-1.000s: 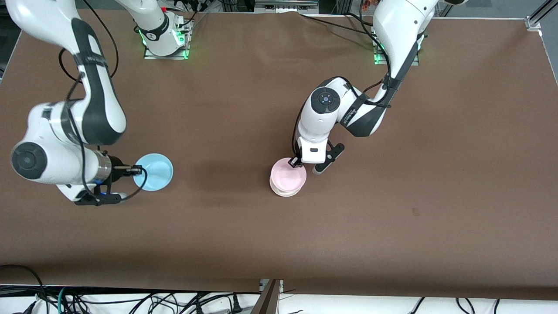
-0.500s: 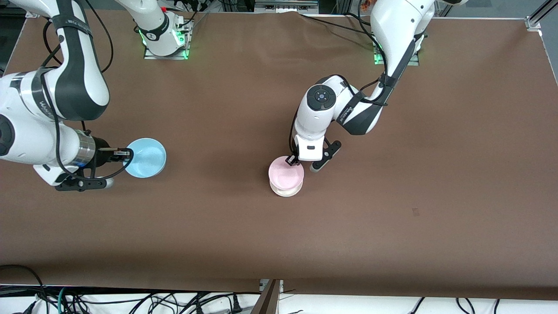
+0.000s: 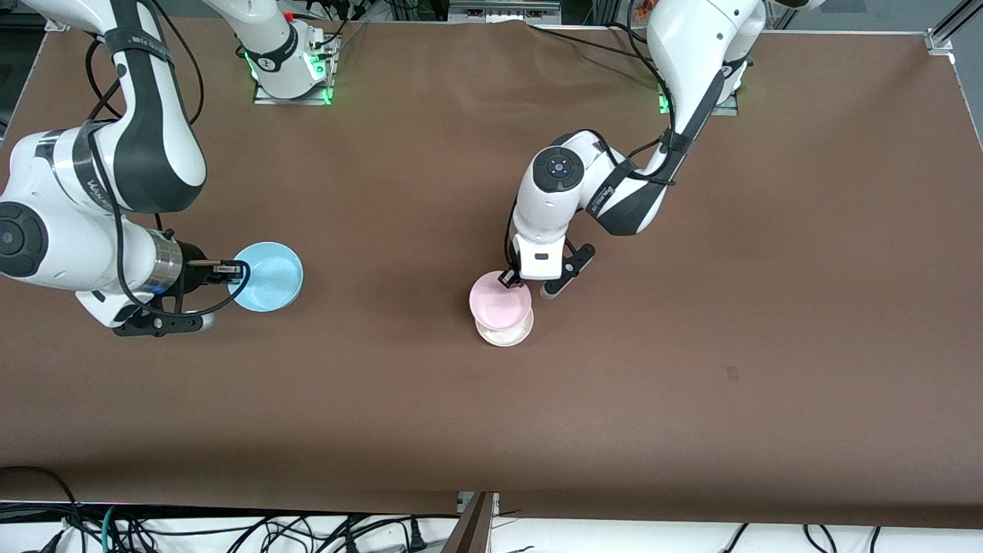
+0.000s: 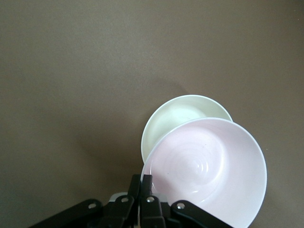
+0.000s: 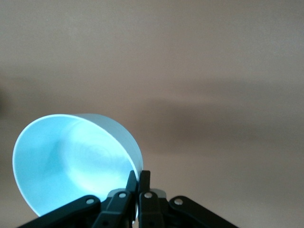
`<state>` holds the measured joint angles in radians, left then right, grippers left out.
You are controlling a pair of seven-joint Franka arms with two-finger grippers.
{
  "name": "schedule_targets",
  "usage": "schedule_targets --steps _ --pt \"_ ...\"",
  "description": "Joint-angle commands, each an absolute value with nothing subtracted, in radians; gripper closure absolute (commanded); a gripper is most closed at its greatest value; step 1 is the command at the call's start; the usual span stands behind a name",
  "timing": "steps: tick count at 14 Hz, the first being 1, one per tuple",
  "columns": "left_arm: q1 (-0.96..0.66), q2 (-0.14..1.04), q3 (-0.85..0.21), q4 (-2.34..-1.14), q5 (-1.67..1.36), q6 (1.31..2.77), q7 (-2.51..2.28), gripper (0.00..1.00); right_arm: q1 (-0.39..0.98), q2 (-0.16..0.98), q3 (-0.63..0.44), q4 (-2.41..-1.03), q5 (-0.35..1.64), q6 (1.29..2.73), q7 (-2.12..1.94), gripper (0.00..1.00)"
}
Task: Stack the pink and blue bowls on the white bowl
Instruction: 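Lower the pink bowl into the white bowl with the left gripper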
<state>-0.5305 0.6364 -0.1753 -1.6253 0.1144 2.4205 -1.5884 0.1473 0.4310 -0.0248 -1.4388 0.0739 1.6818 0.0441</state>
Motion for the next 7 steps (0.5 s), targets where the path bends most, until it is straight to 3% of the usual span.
schedule_targets --steps 1,7 --pt "-0.551 0.638 -0.161 -1.623 0.152 2.411 -1.632 1.0 0.146 0.423 -0.023 -1.443 0.089 1.681 0.058 1.0" --pt "-0.557 0.673 -0.163 -1.632 0.218 2.468 -1.694 1.0 0.146 0.423 -0.023 -1.443 0.089 1.683 0.058 1.0"
